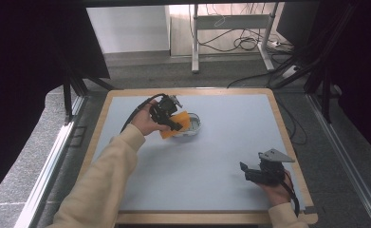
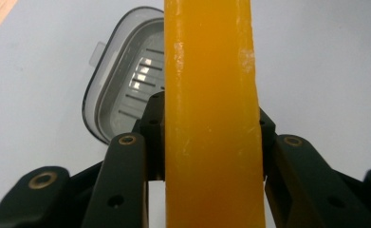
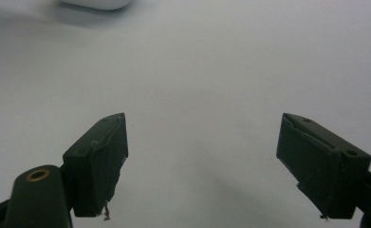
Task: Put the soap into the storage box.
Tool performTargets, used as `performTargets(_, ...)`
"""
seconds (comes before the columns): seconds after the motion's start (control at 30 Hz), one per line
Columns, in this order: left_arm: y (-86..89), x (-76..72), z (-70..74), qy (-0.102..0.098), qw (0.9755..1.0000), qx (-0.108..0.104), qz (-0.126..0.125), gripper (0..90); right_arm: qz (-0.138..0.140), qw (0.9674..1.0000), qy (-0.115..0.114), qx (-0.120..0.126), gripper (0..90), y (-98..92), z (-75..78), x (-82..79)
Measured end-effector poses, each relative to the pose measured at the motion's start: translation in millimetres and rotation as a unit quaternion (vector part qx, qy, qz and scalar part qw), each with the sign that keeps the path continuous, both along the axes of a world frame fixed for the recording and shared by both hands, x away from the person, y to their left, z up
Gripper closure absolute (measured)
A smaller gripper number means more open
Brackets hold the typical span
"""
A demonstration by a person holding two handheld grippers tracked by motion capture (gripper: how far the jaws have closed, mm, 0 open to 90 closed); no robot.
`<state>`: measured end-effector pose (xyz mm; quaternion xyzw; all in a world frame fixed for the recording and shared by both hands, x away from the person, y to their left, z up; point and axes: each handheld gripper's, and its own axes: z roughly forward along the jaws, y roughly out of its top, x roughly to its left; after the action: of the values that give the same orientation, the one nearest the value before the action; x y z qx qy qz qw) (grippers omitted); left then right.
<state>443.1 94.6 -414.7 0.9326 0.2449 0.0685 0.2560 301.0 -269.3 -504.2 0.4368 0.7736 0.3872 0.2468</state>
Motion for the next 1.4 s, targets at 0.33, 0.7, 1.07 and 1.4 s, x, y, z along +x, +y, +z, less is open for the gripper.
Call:
performTargets(0.33, -8.5, 12.0, -4.3, 0.002, 0.9999, 0.008, -0.013, 62.5, 0.0, 1.0, -0.002, 0.002, 17.6, 0.3, 0.5, -0.2)
performTargets(0.7, -20.5, 24.1, -3.8, -0.003, 0.9997, 0.014, -0.018, 62.5, 0.001, 1.0, -0.003, 0.002, 17.6, 0.1, 1.2, -0.4)
performTargets(1.07, -29.2, 33.8, -6.8, -0.006, 0.9992, 0.012, -0.039, 62.4, 0.001, 1.0, -0.005, 0.002, 17.6, 0.0, 1.1, 0.2)
performTargets(1.4, -26.4, 53.5, -20.5, 0.0, 0.9982, 0.012, -0.059, 62.4, -0.002, 1.0, -0.003, 0.003, 17.6, -2.9, 0.5, 1.6)
